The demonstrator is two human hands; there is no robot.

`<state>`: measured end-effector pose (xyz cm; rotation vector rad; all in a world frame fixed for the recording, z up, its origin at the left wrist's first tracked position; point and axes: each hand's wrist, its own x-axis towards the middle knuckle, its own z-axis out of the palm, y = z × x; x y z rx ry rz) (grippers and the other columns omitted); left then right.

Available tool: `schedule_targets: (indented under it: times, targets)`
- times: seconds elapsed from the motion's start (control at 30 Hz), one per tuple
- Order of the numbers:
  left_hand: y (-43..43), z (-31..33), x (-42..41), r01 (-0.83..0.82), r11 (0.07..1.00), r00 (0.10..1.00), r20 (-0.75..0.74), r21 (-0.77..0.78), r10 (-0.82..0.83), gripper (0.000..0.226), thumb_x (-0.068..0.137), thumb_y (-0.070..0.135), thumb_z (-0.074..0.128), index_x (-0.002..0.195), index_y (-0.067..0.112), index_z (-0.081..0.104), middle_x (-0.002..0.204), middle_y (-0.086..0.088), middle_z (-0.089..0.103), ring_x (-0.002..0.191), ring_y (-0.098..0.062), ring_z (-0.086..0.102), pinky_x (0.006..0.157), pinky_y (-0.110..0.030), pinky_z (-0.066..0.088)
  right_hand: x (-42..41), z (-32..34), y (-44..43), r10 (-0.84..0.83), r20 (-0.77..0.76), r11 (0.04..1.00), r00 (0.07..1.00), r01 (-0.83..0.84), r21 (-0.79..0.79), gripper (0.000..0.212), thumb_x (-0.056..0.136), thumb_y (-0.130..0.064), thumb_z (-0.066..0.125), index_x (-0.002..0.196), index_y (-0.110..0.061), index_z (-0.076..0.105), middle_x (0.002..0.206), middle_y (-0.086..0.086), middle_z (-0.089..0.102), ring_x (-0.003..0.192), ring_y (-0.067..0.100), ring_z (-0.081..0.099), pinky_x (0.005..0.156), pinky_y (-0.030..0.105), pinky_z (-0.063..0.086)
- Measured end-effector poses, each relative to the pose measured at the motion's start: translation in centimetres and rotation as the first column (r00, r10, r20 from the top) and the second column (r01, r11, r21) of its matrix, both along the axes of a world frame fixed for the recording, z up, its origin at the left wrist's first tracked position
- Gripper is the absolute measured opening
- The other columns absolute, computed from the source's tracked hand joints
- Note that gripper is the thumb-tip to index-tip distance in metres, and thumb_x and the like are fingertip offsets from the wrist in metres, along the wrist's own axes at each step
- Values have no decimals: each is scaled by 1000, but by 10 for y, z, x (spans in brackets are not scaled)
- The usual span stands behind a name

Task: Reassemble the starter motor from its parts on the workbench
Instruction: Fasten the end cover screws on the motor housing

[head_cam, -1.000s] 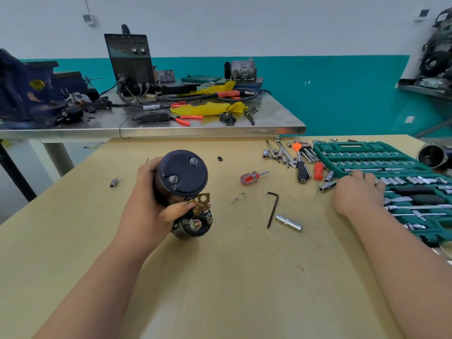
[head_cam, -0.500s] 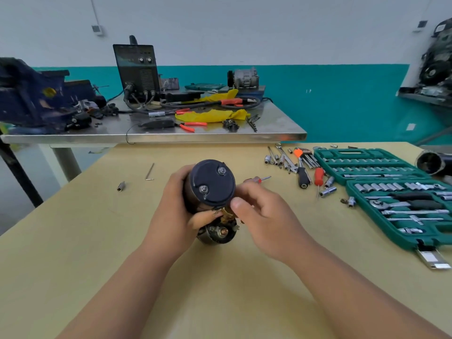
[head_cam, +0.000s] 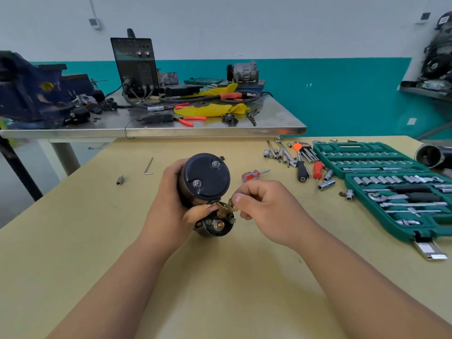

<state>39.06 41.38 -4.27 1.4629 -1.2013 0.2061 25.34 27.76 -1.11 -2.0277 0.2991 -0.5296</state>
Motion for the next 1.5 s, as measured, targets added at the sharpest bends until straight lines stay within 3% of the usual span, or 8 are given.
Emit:
schedule_targets:
  times: [0.33,0.5,0.6,0.9,1.07,1.2,1.3,1.5]
  targets:
    - [1,-1,-1,-15,1000,1000,-24,5,15,70,66,39,72,121,59,34,120,47,47,112,17,50,87,-3,40,12,-18,-4,141,-40,882,989,-108,458,21,97,-18,58,78,-20,67,64,-3,56,53,16,53,53,29,49]
    - [-1,-1,0,-32,999,997,-68,15,33,71,62,42,75,110,75,34,116,43,52,110,8,56,90,-12,45,18,-30,-3,147,-83,800,986,-69,597,43,97,-31,57,54,-27,63,56,-3,45,50,17,45,50,27,44]
    - [-2,-1,-1,-52,998,997,-57,21,53,71,62,42,74,111,75,34,116,44,51,109,11,55,88,-9,44,19,-33,-1,135,-108,754,985,-31,657,30,97,-34,57,71,-20,58,54,-4,45,47,16,46,48,26,43]
    - [-2,1,-4,-102,991,992,-68,85,108,73,60,43,75,108,77,31,113,42,51,106,12,55,82,-1,40,12,-23,-6,-77,29,925,997,61,374,32,98,-26,53,67,-21,59,56,-5,51,49,15,49,64,41,46]
    - [-9,6,-5,-168,976,985,-27,136,173,69,58,58,71,111,74,30,120,32,50,113,1,54,91,-17,43,2,15,-12,-245,233,963,941,207,173,39,95,-40,42,65,-21,58,61,-7,60,60,8,55,71,41,50]
    - [-14,13,-6,-196,966,981,24,167,195,68,59,57,70,108,76,27,118,33,50,113,-4,55,96,-31,47,10,29,5,-108,247,993,963,117,-21,42,77,-59,45,115,-43,51,120,-27,55,105,-10,52,87,22,47]
    - [-19,17,-6,-195,958,980,22,212,195,62,62,55,67,113,62,33,117,28,50,111,-8,56,95,-42,50,20,20,14,-33,165,966,986,73,-248,58,90,-41,55,143,-32,35,141,-17,35,114,-12,35,96,11,35]
    - [-22,18,-1,-156,954,988,25,254,155,70,67,61,65,129,47,36,128,17,53,118,-11,54,100,-45,47,10,2,4,-32,182,997,983,44,-64,60,88,-39,55,142,-42,30,138,-22,40,121,-2,47,95,21,45]
